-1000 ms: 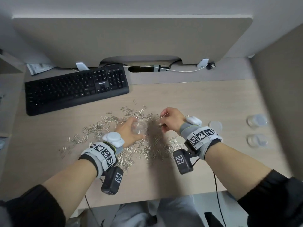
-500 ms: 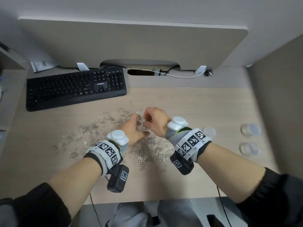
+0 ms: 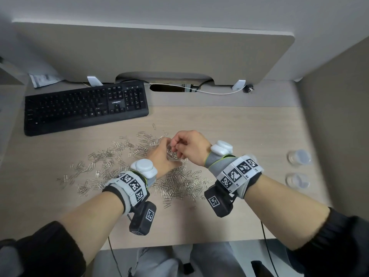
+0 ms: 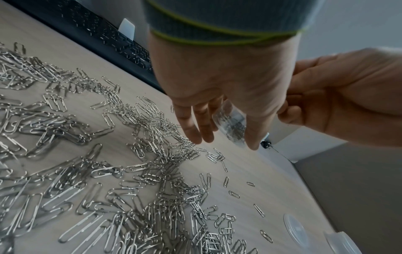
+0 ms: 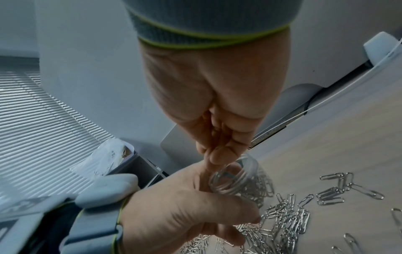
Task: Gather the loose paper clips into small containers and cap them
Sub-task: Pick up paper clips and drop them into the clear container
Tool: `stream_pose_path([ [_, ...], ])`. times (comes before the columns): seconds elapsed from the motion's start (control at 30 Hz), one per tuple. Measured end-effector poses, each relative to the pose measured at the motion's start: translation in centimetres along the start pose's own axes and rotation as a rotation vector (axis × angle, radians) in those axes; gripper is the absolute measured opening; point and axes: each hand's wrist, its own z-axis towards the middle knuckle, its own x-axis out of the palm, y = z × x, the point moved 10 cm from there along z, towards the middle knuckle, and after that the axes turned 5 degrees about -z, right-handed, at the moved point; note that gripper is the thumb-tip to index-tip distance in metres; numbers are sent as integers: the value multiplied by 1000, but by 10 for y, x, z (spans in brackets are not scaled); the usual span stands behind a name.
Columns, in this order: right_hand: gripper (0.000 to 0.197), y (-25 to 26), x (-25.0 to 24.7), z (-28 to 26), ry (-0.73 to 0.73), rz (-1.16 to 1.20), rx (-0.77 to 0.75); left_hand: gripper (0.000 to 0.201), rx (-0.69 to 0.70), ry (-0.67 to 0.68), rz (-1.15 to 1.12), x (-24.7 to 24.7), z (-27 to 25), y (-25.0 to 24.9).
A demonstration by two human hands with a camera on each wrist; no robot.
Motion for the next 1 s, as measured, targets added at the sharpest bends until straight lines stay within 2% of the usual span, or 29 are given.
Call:
stream_pose_path([
  [0.1,35,-1,-1,0,13,92,7,63,16,-3,-17,2,2,0],
  [0.23,32,-28,-24,2,-94,79,94,73,0,-5,-2,-1,3,5],
  [0.3,23,-59,-35,3,-128,-28,199,74,-11,-10,-7,-4,4,12],
  [0.4,7,-120,-45,-7,-67,-298,425,71,-26,-3,-9,-7,3,28],
  [0.53,31,-161,-68,-23,-51,-677,636,71,-79,10,-36,-13,-1,52],
  [0.6,31,-171,-78,-28,-59,-793,692,67,-80,13,-60,-17,-6,56],
  [0.8,38,-174,-57,1,-149,-703,707,58,-75,-4,-108,-31,-20,62],
  [0.9,46,-147,-18,38,-113,-606,534,60,-88,-4,-44,-39,-24,69],
  [1.0,47,-111,24,60,-27,-695,360,71,-122,-13,25,-46,-26,80],
])
